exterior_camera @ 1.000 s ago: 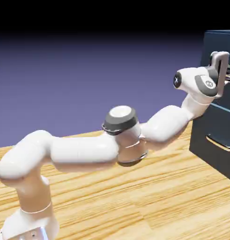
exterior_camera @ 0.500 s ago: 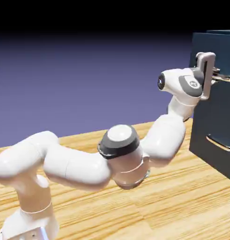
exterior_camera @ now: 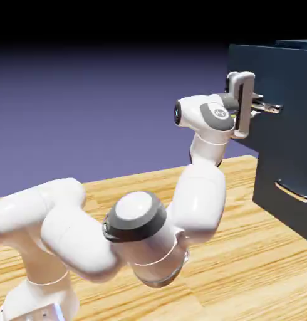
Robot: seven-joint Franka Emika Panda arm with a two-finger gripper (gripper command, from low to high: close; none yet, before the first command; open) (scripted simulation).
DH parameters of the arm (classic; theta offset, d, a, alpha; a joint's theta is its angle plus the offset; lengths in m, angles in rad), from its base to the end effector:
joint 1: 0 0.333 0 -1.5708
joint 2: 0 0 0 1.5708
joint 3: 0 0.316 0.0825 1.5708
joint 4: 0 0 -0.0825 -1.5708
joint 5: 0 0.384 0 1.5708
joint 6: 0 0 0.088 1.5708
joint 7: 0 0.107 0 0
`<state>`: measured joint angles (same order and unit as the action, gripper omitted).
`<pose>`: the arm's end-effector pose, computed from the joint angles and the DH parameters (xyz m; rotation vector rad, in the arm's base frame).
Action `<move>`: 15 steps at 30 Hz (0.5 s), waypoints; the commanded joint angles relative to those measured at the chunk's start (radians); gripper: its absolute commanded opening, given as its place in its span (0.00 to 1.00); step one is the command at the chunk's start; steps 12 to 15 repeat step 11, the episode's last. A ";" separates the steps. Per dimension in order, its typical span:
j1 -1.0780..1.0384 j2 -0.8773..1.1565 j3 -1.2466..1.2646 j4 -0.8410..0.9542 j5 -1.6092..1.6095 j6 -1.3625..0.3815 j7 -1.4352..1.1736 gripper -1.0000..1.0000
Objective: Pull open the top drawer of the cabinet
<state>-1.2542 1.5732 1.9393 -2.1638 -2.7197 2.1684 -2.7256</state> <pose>0.5562 0.0502 0.5257 -0.6132 1.4788 -0.6147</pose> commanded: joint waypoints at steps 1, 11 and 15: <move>-0.023 0.003 0.007 -0.036 0.010 -0.014 0.002 0.00; -0.209 0.040 0.079 -0.315 0.082 -0.109 0.025 1.00; -0.209 0.040 0.079 -0.315 0.082 -0.109 0.025 1.00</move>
